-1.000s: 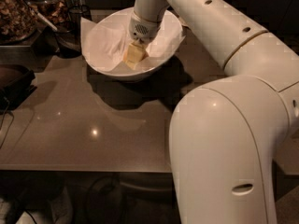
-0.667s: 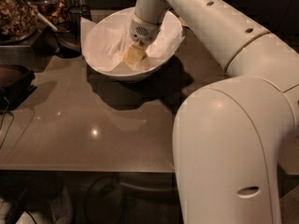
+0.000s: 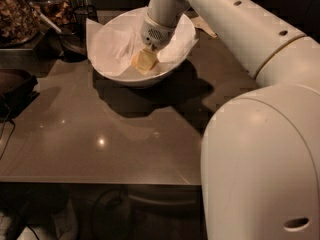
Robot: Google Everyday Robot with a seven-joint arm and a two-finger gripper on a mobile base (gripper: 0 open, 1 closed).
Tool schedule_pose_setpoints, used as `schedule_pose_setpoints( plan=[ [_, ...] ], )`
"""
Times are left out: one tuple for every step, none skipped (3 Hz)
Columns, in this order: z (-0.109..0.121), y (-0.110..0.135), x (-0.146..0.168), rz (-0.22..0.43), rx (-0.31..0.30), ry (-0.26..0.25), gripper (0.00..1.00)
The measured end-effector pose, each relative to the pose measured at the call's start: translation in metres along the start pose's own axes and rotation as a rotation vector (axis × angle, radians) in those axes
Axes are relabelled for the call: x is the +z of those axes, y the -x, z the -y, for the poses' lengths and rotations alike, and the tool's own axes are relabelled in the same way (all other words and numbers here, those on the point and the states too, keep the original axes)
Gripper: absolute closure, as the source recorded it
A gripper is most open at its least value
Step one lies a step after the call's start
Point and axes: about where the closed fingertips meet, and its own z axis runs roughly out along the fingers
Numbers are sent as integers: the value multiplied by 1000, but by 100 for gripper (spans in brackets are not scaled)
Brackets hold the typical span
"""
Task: Pick orange from white bowl
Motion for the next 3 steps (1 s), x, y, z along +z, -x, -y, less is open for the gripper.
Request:
schedule_pose_setpoints(
  plan=[
    [0,5,-4,27,-5,-12,100],
    [-9,20,-29,119,-53,-30,100],
    [-23,36,-49,185,-125,-23,100]
  ],
)
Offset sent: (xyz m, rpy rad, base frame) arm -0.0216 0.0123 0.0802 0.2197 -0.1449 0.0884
